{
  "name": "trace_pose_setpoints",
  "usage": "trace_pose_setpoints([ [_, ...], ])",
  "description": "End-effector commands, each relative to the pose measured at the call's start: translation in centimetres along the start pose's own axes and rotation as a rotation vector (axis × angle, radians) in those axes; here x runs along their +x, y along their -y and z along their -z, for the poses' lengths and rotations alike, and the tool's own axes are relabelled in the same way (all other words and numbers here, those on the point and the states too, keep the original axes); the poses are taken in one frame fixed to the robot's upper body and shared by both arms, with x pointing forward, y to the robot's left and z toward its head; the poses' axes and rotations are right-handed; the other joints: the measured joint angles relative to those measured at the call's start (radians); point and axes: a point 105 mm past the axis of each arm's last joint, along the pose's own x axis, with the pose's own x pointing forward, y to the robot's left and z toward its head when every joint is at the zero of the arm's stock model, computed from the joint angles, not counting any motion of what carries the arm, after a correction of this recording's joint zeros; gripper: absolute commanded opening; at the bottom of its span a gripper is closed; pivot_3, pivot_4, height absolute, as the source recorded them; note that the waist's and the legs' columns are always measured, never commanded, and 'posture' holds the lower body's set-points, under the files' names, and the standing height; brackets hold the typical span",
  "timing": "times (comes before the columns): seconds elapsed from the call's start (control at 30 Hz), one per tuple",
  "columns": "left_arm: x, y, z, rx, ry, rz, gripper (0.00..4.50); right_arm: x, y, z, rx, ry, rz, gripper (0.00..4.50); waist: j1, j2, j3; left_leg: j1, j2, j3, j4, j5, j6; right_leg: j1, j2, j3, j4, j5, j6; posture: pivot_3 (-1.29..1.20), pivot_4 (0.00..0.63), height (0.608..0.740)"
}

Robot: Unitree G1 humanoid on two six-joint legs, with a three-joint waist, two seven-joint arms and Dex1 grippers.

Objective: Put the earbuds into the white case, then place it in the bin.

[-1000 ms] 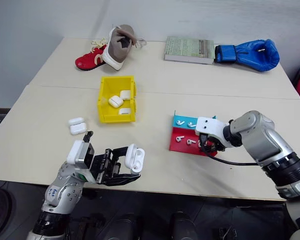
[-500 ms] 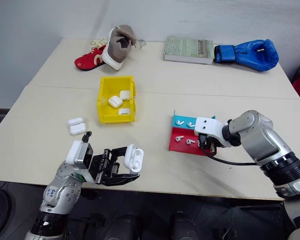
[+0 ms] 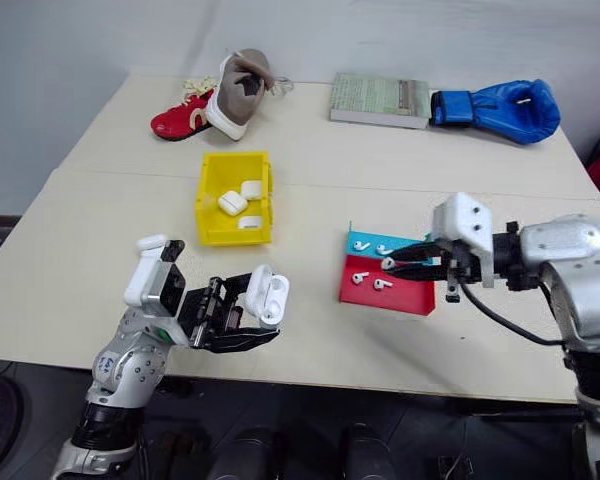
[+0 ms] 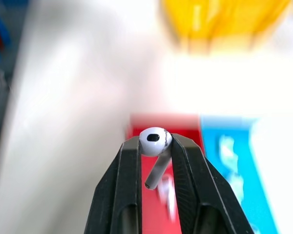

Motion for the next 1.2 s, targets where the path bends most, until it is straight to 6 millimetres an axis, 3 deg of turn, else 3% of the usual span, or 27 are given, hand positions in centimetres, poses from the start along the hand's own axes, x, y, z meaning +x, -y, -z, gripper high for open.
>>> trace_pose_setpoints([
  [0.03,0.6,0.2,-1.0,-0.021,0.074,0.063,2.77,1.1,-2.2,-5.2,-0.065,0.421,0.031,0.45,-0.003,0.0,0.0,0.0,0.0,0.0,0.0,0.0,0.0,0.0,0.0,0.0,0.002,0.0,0.0,0.0,0.15,0.74],
  [0.2,1.6,-0.5,-2.2,-0.061,0.145,0.11,2.77,3.9,-3.8,-7.6,-0.073,0.666,0.034,0.45,-0.001,0.0,0.0,0.0,-0.001,-0.001,0.001,0.001,-0.001,-0.002,0.0,0.001,0.007,0.0,0.0,0.0,0.15,0.74],
  [0.43,2.6,-0.9,-2.9,-0.092,0.16,0.156,2.77,6.6,-4.9,-7.7,-0.119,0.736,-0.018,0.45,-0.001,0.0,0.0,0.0,-0.002,-0.002,0.0,0.001,-0.001,-0.002,0.0,0.001,0.007,0.0,0.0,0.0,0.15,0.74],
  [1.2,3.5,-0.4,-2.9,-0.054,0.149,0.166,2.77,8.0,-3.9,-5.2,-0.136,0.639,-0.004,0.45,-0.002,0.0,0.0,0.0,-0.002,-0.002,0.0,0.001,-0.001,-0.002,-0.001,0.001,0.007,0.0,0.0,0.0,0.15,0.74],
])
